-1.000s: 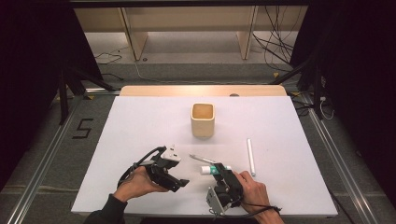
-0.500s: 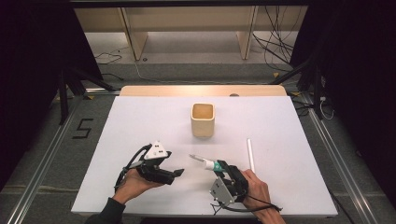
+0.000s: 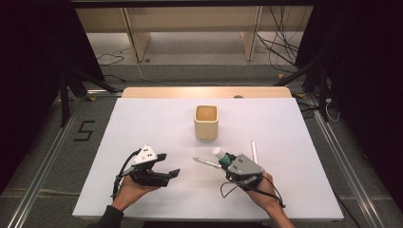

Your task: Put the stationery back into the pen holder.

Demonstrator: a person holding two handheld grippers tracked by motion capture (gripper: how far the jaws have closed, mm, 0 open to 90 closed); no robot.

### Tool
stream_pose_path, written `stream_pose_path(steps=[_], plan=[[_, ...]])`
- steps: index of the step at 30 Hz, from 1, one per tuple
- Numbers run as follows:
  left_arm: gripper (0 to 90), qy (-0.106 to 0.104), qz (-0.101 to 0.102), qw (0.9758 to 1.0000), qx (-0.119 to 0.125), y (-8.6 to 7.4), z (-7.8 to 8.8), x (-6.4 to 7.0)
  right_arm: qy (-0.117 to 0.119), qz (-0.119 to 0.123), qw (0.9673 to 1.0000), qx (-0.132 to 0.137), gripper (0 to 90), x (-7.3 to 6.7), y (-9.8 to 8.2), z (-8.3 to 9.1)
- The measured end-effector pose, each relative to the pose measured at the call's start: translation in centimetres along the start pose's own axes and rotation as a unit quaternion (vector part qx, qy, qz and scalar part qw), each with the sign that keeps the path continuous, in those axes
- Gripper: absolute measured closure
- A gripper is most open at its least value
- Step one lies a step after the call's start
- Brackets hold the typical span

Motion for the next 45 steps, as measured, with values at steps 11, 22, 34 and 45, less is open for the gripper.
stream_pose_path(steps=[11,22,34,45], plan=[[20.7,0.010,0.018,0.9995,0.022,-1.7,0.7,-0.6,0.044,-0.133,0.9900,0.019,65.5,3.1,1.7,-1.7],[20.7,0.016,0.008,0.9991,0.039,-2.5,1.4,-0.1,0.054,-0.174,0.9828,0.029,65.5,5.2,4.3,-3.7],[20.7,0.022,0.011,0.9991,0.035,-3.3,1.6,-0.3,0.061,-0.204,0.9763,0.037,65.4,6.4,5.3,-4.9],[19.3,0.018,0.017,0.9989,0.040,-3.4,1.7,-0.4,0.057,-0.224,0.9719,0.045,65.4,8.3,6.7,-5.6]])
Point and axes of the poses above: each handheld gripper's, and its own axes: z roughly backward along the jaws, y roughly out of its top, x roughly to its right, the point moved 2 cm from there along -z, roughly forward along the jaws, and after that the axes turned 5 degrees about z, right-handed, at the moved point
